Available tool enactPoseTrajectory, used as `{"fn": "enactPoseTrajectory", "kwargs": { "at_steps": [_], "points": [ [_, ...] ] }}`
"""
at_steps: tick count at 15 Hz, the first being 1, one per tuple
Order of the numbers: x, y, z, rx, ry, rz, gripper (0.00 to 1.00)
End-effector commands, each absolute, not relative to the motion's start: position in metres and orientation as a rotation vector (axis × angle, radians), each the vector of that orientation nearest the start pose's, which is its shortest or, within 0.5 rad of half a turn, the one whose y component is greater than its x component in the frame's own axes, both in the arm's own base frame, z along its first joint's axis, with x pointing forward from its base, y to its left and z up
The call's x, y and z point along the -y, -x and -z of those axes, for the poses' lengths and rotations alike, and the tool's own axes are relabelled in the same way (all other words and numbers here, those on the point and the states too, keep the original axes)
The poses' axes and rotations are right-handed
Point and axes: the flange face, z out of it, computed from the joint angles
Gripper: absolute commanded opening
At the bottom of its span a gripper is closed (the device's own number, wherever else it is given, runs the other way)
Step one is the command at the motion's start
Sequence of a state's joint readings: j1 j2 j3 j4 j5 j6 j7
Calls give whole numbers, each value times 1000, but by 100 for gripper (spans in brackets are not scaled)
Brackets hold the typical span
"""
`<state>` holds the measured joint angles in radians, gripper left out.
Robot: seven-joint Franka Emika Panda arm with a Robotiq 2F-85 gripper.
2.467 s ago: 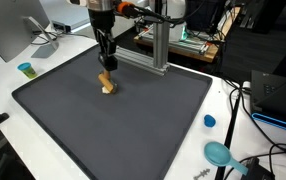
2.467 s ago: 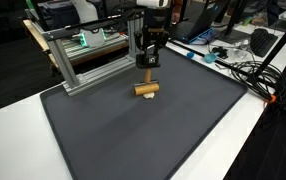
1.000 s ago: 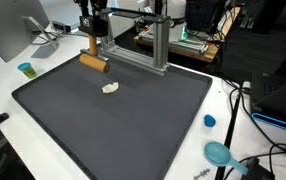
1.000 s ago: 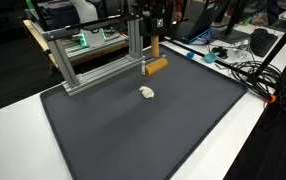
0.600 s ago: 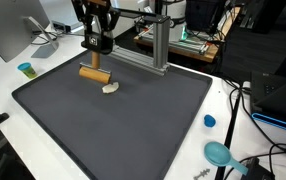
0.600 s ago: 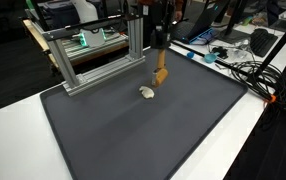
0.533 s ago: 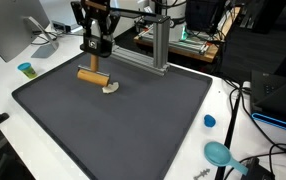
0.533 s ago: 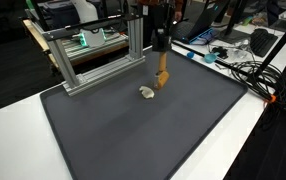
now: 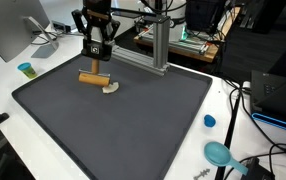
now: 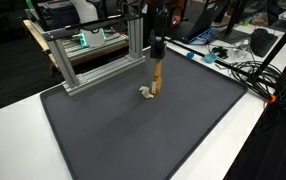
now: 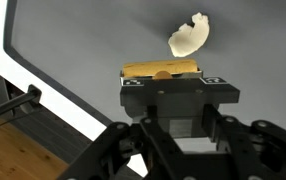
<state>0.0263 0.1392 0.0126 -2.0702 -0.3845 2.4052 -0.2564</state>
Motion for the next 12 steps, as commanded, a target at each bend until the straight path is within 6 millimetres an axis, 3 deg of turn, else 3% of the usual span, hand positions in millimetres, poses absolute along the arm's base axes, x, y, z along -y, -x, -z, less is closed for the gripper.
{"fn": "enactPoseTrajectory", "kwargs": {
  "at_steps": [1,5,9,10,11,12],
  "points": [
    [-2,-574,-389,1255,3197,146,21],
    [13,-586,-392,1587,3022,16,21],
    [17,-597,-404,1882,2784,13,21],
    [15,-601,-407,1935,2714,21,21],
    [15,-591,-394,1837,2827,15,21],
    [15,-593,-396,1849,2812,19,46]
  ]
}}
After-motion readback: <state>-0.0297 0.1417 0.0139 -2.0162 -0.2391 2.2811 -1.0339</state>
